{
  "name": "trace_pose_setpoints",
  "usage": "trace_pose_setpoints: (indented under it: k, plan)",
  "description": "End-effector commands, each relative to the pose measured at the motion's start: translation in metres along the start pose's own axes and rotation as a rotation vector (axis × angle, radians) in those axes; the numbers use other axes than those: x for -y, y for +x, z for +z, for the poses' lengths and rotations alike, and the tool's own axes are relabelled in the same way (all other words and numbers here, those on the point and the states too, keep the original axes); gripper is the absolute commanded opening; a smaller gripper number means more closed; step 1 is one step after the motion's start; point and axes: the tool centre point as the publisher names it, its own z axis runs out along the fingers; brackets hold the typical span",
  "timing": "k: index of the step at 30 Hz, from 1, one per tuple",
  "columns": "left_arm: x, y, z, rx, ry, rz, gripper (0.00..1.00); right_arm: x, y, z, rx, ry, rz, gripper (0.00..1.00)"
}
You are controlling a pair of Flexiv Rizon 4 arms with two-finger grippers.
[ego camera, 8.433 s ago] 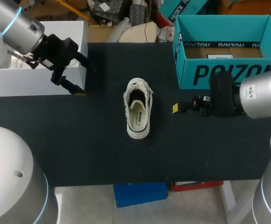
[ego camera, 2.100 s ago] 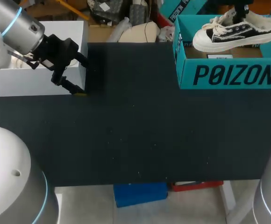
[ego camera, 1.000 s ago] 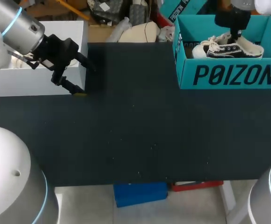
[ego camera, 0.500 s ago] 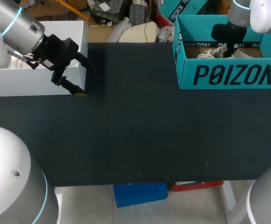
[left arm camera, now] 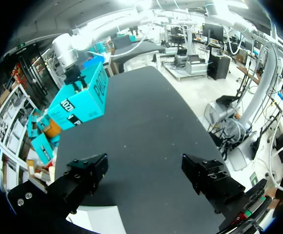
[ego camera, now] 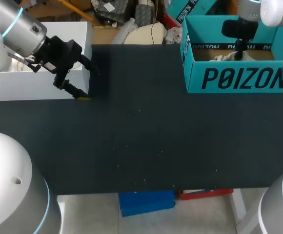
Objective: Take the shoe out of the shoebox, open the shoe tongue, remove and reinsert the insole, then place the shoe into the shoebox
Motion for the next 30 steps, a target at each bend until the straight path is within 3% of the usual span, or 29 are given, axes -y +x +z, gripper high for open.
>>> trace_pose_setpoints:
  k: [1, 8, 13, 16, 21, 26, 30]
  plan:
    - [0.000, 0.000, 0.000, -0.002, -0.005, -0.001, 1.00, 0.003, 0.029, -0.064, 0.074, 0.022, 0.004, 1.00]
    - [0.000, 0.000, 0.000, -0.002, -0.005, -0.001, 1.00, -0.015, 0.074, -0.145, 0.147, 0.077, 0.016, 1.00]
    - [0.000, 0.000, 0.000, -0.002, -0.005, -0.001, 1.00, -0.042, 0.124, -0.192, 0.165, 0.085, 0.018, 1.00]
    - [0.000, 0.000, 0.000, -0.002, -0.005, -0.001, 1.00, -0.063, 0.162, -0.208, 0.167, 0.070, 0.016, 1.00]
    - [0.000, 0.000, 0.000, -0.002, -0.005, -0.001, 1.00, -0.104, 0.229, -0.211, 0.168, 0.036, 0.029, 1.00]
    - [0.000, 0.000, 0.000, -0.002, -0.005, -0.001, 1.00, -0.140, 0.289, -0.183, 0.127, 0.032, 0.024, 1.00]
    - [0.000, 0.000, 0.000, -0.002, -0.005, -0.001, 1.00, -0.157, 0.321, -0.159, 0.124, 0.035, 0.047, 1.00]
